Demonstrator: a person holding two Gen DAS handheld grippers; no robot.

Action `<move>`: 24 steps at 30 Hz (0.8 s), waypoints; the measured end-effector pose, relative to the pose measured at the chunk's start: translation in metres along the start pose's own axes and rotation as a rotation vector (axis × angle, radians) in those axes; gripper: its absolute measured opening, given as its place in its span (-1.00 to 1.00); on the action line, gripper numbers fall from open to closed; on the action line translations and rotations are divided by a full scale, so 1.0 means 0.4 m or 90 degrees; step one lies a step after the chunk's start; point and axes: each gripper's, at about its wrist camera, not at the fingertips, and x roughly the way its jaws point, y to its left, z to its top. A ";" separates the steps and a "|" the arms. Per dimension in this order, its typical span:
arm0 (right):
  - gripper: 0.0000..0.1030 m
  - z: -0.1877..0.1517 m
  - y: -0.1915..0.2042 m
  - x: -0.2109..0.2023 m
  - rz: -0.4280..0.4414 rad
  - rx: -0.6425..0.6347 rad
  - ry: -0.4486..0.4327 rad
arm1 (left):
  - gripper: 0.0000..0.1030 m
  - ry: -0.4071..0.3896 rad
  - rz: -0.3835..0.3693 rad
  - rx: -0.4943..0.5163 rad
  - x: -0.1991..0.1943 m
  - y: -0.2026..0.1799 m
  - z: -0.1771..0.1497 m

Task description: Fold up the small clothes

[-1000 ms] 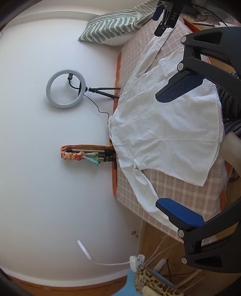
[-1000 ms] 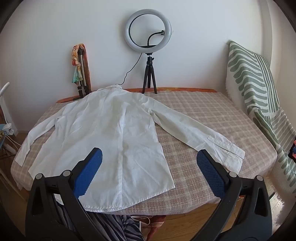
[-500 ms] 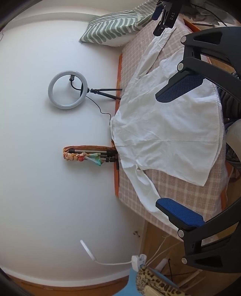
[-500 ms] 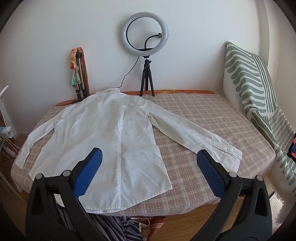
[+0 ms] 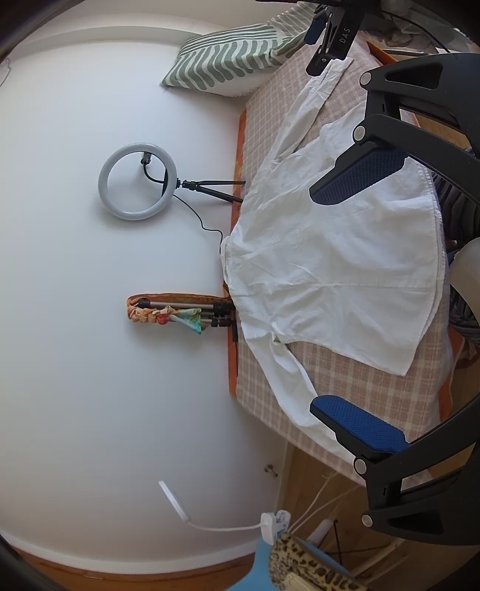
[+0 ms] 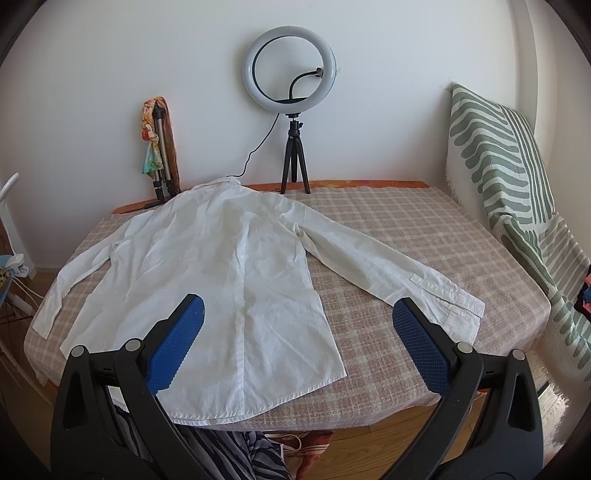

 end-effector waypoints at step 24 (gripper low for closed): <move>1.00 0.005 0.002 -0.006 0.002 0.001 -0.001 | 0.99 -0.007 -0.004 -0.004 -0.003 -0.005 -0.012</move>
